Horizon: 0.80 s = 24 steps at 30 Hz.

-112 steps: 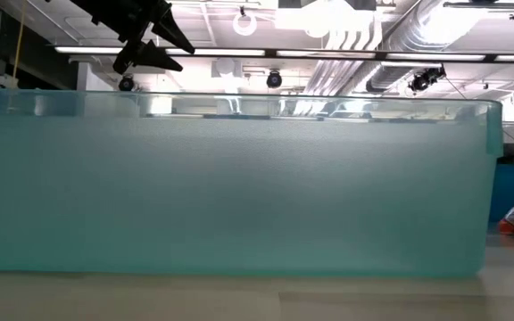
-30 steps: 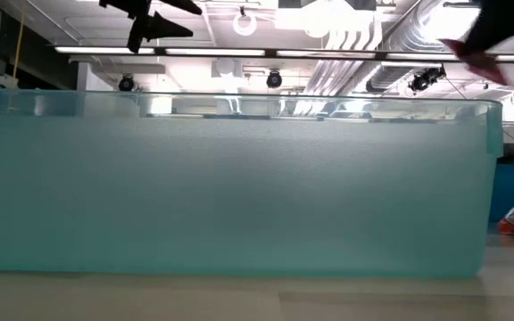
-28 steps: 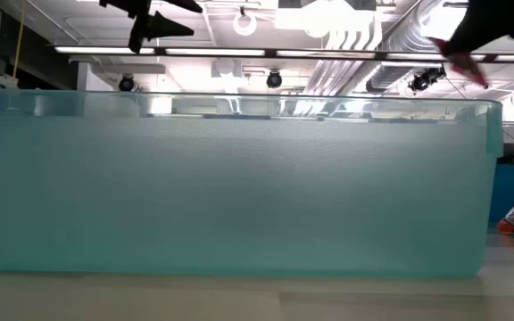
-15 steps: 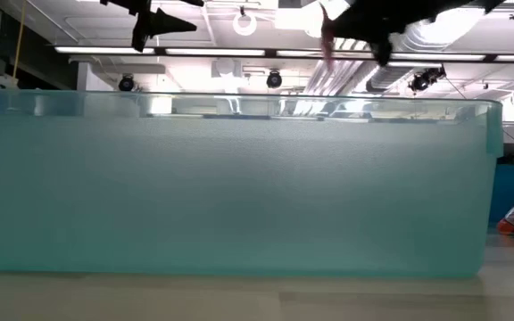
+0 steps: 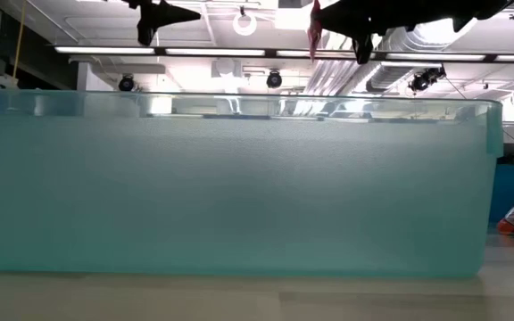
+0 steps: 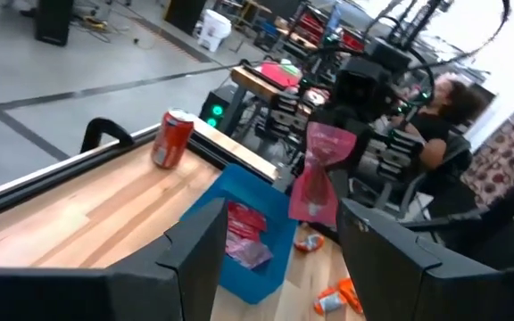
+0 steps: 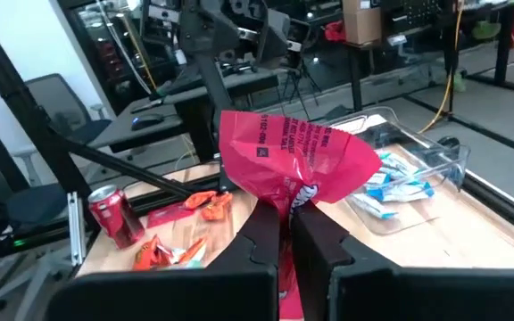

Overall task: Sort candy
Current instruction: Put the red candy into the blue bin

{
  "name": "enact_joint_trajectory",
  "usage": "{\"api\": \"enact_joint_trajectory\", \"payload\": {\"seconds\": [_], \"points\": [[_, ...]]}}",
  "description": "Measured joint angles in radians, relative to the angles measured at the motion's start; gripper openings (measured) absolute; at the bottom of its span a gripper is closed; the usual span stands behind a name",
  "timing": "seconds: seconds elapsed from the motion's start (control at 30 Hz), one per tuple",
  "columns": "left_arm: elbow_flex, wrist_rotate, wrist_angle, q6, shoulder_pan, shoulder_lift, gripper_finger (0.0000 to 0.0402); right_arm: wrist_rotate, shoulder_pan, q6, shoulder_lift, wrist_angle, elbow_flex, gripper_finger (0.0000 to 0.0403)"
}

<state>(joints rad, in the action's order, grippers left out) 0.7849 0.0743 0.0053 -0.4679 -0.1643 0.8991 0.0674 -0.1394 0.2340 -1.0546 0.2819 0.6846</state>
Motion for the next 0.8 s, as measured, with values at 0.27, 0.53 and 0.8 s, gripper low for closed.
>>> {"api": "enact_joint_trajectory", "payload": {"seconds": [0.27, 0.53, 0.8], "points": [[0.0, -0.014, 0.0, 0.06, 0.047, 0.0, 0.02, 0.016, 0.0, -0.014, 0.001, 0.014, 0.0, 0.0], [0.0, -0.013, -0.015, 0.06, 0.09, 0.0, 0.02, -0.039, 0.0, 0.111, 0.189, -0.582, 0.0, 0.0], [0.0, 0.003, -0.007, 0.062, 0.094, 0.004, 0.02, -0.183, 0.0, 0.415, 0.314, -1.002, -0.057, 0.0]]}}
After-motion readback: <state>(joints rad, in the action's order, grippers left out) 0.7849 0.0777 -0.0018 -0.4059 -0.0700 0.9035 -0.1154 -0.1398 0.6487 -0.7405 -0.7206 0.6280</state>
